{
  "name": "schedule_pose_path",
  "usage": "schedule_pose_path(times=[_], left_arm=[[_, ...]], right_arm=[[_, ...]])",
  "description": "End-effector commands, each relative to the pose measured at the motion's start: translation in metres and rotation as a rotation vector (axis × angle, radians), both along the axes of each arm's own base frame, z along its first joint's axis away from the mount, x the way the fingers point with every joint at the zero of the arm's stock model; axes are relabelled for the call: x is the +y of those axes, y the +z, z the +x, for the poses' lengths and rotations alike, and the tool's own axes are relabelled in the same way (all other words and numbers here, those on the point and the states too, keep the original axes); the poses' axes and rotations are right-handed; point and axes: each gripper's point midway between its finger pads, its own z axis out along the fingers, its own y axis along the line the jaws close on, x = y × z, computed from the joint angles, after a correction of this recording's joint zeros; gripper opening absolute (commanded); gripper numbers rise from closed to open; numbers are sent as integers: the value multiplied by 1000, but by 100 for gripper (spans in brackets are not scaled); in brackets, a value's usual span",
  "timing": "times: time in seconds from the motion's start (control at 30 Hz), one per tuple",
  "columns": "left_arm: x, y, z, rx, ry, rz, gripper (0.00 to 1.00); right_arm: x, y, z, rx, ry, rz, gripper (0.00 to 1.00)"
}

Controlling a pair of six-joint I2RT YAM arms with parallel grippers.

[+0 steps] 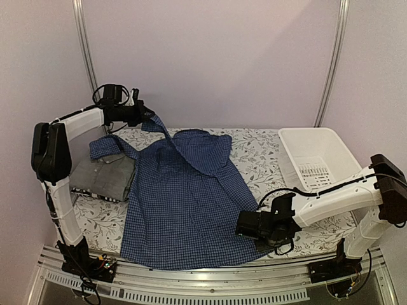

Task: Fold and stack the long sleeve shirts
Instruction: Pick up the corner of the shirt from the center of the board, then fold the flattened shirt at the center of the board.

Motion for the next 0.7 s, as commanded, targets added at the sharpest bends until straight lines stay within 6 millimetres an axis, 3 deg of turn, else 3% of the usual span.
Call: schedule_pose_path(times=[0.0,0.2,0.5,0.67], left_arm=[[-8,13,4,-33,-22,-7,0],[-10,39,16,-92,-30,-3,0],[-9,76,45,-195,-36,12,0],[-8,76,52,-208,-44,21,0]], right_arm=[[2,12,1,-19,-5,30,0],[42,34,5,-26,69,194,0],[145,80,0,19,298,545,0],[185,67,4,72,355,576,0]])
